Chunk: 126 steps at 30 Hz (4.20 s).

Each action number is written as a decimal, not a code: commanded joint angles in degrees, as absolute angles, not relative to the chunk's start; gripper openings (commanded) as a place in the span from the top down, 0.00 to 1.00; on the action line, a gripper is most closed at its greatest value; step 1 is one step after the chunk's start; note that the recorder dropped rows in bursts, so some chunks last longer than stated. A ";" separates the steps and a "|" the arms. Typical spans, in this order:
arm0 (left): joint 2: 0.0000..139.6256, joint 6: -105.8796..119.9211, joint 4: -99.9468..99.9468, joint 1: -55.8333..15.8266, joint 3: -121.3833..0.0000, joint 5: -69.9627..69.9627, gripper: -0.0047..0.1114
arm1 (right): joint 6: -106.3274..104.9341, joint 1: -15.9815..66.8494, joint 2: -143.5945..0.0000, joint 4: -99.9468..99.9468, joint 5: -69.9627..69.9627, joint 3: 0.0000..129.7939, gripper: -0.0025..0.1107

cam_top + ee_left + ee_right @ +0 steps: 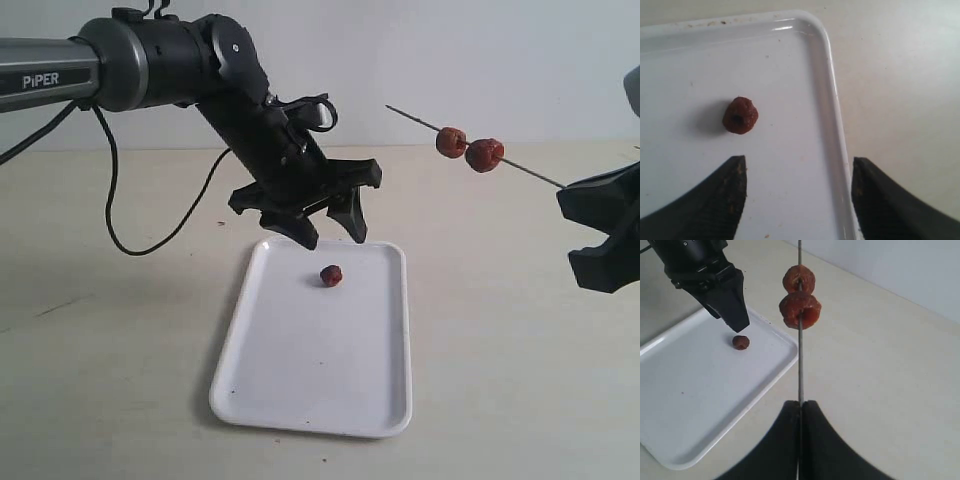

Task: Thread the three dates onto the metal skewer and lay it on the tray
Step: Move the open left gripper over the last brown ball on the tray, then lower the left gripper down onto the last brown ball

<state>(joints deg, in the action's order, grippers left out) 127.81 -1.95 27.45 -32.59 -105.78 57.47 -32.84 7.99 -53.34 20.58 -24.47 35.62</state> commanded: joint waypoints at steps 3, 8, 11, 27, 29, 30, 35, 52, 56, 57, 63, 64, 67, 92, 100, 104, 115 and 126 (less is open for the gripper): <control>127.57 -1.71 27.70 -32.75 -106.12 57.91 0.44 | -32.97 7.68 -52.88 20.52 -23.97 35.31 0.98; 127.57 -1.71 27.21 -32.75 -106.12 58.12 0.44 | -32.97 7.68 -52.88 20.52 -23.97 35.31 0.98; 127.57 -1.71 27.21 -32.75 -106.12 58.12 0.44 | -32.97 7.68 -52.88 20.52 -23.97 35.31 0.98; 127.57 -1.71 26.50 -32.75 -106.12 60.22 0.44 | -32.87 7.68 -52.88 20.63 -23.97 35.31 0.98; 127.57 -1.71 26.39 -32.75 -106.12 60.22 0.44 | -32.87 7.68 -52.88 20.63 -23.97 35.31 0.98; 127.57 -1.71 26.39 -32.75 -106.12 60.22 0.44 | -32.87 7.68 -52.88 20.63 -23.97 35.31 0.98; 127.57 -1.71 26.28 -32.75 -106.12 60.25 0.44 | -32.87 7.68 -52.88 20.63 -23.97 35.31 0.98; 127.57 -1.71 26.29 -32.75 -106.12 60.35 0.44 | -32.87 7.68 -52.88 20.62 -24.07 35.31 0.98; 127.57 -1.71 26.15 -32.75 -106.12 60.35 0.44 | -32.87 7.68 -52.88 20.62 -24.07 35.31 0.98; 127.57 -1.71 26.15 -32.75 -106.12 60.35 0.44 | -32.87 7.68 -52.88 20.62 -24.07 35.31 0.98; 127.57 -1.71 26.15 -32.75 -106.12 60.35 0.44 | -32.87 7.68 -52.88 20.62 -24.19 35.31 0.98; 127.57 -1.71 26.15 -32.75 -106.12 60.35 0.44 | -32.87 7.68 -52.88 20.62 -24.19 35.31 0.98; 127.57 -1.71 26.16 -32.75 -106.12 60.48 0.44 | -32.87 7.68 -52.88 20.62 -24.19 35.31 0.98; 127.57 -1.49 26.16 -32.75 -106.12 60.74 0.44 | -32.74 7.68 -52.88 20.62 -24.18 35.31 0.98; 127.57 -1.49 25.91 -32.75 -106.12 60.99 0.44 | -32.74 7.68 -52.88 20.62 -24.18 35.31 0.98; 127.57 -1.62 24.47 -32.62 -106.12 61.18 0.44 | -32.74 7.68 -52.88 20.62 -24.61 35.31 0.98; 127.77 -6.29 20.28 -31.34 -106.12 56.07 0.44 | -32.74 7.68 -52.88 20.62 -25.11 35.31 0.98; 138.36 -13.56 18.69 -33.09 -120.15 67.13 0.44 | -32.97 7.68 -52.88 20.62 -25.09 35.31 0.98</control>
<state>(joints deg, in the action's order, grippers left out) 137.01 -11.25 20.56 -32.21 -117.78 65.38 -32.74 7.99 -53.34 20.58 -25.60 35.62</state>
